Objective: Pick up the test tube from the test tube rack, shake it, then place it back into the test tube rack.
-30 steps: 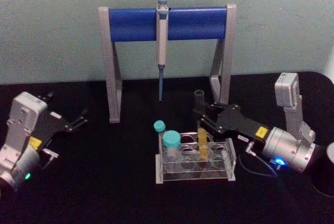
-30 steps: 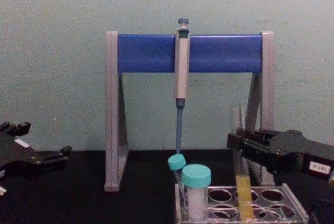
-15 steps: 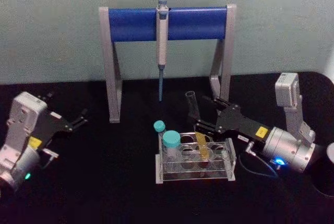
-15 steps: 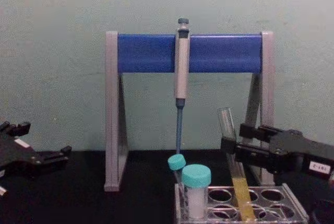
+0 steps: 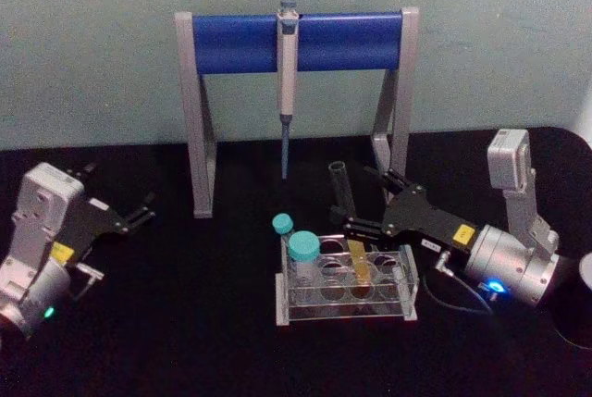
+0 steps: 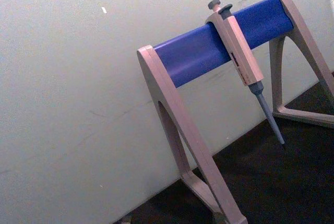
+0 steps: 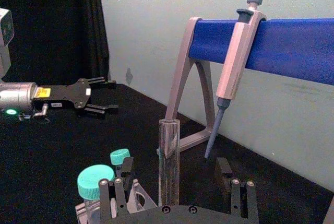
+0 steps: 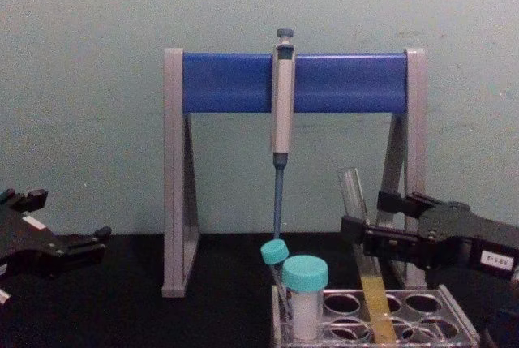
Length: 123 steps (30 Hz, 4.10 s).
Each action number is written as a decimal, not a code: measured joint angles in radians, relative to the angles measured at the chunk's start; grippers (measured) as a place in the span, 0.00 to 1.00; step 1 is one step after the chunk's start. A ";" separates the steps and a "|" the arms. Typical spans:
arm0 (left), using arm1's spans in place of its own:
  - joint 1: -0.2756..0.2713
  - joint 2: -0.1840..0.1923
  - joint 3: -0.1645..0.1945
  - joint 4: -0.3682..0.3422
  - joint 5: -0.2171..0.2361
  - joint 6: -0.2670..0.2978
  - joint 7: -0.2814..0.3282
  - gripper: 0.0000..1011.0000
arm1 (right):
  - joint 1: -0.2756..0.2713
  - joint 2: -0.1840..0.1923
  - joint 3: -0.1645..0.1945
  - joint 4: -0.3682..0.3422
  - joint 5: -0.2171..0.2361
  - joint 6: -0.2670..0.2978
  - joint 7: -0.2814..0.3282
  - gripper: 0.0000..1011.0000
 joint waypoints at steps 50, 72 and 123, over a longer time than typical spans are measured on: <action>0.000 0.000 0.000 0.000 0.000 0.000 0.000 0.99 | -0.239 -0.016 0.230 -0.237 -0.197 0.120 -0.534 0.99; 0.000 0.000 0.000 0.000 0.000 0.000 0.000 0.99 | -0.245 -0.033 0.231 -0.211 -0.212 0.171 -0.545 0.99; 0.000 0.000 0.000 0.000 0.000 0.000 0.000 0.99 | -0.245 -0.032 0.230 -0.213 -0.210 0.168 -0.545 0.99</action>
